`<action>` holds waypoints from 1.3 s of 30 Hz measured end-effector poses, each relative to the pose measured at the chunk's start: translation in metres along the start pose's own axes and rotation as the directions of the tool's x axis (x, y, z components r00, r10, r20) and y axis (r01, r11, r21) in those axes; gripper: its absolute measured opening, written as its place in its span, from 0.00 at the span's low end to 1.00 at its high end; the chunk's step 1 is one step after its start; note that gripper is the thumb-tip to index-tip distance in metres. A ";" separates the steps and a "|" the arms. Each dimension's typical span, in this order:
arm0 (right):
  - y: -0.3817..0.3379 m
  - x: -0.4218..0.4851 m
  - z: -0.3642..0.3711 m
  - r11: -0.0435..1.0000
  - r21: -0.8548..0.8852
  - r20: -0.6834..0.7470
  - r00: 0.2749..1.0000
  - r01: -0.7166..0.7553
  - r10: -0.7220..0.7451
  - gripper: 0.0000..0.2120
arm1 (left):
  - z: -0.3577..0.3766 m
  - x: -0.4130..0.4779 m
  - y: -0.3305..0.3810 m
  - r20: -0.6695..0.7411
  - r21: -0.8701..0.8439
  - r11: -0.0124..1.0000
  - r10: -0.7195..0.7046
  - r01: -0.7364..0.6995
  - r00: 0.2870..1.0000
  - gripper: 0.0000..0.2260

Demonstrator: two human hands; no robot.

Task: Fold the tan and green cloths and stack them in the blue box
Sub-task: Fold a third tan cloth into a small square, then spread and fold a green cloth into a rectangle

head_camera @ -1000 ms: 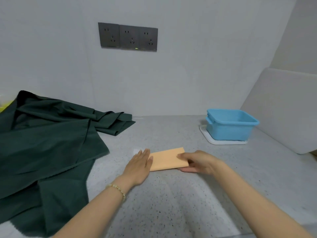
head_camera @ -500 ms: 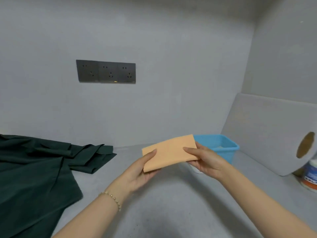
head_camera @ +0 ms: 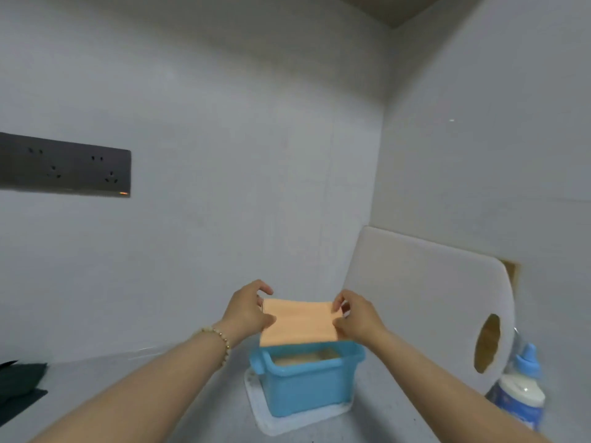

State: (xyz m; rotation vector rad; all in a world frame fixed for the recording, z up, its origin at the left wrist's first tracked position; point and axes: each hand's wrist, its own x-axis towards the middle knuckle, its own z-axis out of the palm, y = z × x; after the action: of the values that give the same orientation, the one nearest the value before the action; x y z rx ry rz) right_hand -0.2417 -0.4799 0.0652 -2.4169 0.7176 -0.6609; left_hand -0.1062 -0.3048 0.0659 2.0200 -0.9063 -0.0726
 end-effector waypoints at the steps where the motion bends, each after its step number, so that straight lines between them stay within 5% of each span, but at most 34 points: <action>1: 0.005 0.004 0.007 0.995 -0.099 0.046 0.999 0.016 -0.011 0.12 | 0.006 0.004 -0.003 0.027 0.133 0.991 0.032 -0.035 0.999 0.16; 4: 0.020 0.024 0.030 0.934 -0.345 0.203 0.979 0.088 -0.017 0.14 | 0.032 0.026 -0.008 0.191 0.451 0.885 0.034 -0.118 0.981 0.15; 8: 0.027 0.036 0.050 0.874 -0.476 0.258 0.966 0.100 0.030 0.14 | 0.062 0.045 -0.011 0.324 0.620 0.755 -0.001 -0.212 0.946 0.15; 18: 0.029 0.054 0.073 0.621 -0.721 0.389 0.921 0.308 -0.005 0.14 | 0.103 0.053 -0.022 0.367 0.889 0.313 -0.050 -0.334 0.929 0.14; 23: 0.021 0.055 0.080 0.556 -0.776 0.392 0.918 0.298 0.056 0.15 | 0.110 0.055 -0.023 0.310 0.947 0.125 -0.133 -0.295 0.941 0.14; 25: 0.017 0.055 0.069 0.612 -0.749 0.347 0.937 0.256 0.033 0.15 | 0.100 0.050 -0.020 0.294 0.943 0.191 -0.099 -0.271 0.951 0.17; 28: 0.004 0.044 0.047 0.763 -0.613 0.219 0.972 0.206 -0.087 0.14 | 0.062 0.031 -0.022 0.311 0.791 0.554 0.000 -0.259 0.950 0.23; 30: -0.008 0.029 0.042 0.883 -0.434 0.101 0.983 0.180 -0.150 0.11 | 0.029 0.009 -0.037 0.247 0.664 0.705 0.109 -0.250 0.963 0.21; 33: -0.030 0.000 0.050 0.980 -0.080 0.001 0.983 0.184 -0.185 0.08 | -0.022 -0.042 -0.082 0.131 0.687 0.693 0.177 -0.218 0.975 0.20; 39: -0.092 -0.071 0.127 0.931 0.251 0.038 0.958 0.266 -0.284 0.04 | -0.118 -0.177 -0.183 -0.004 0.768 0.639 -0.071 0.049 0.997 0.27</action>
State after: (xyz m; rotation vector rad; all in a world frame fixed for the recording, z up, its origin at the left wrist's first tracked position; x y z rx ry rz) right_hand -0.1890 -0.3277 0.0054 -2.3162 0.2484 -0.7191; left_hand -0.0867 -0.0503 -0.0497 2.8557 -0.9807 0.3131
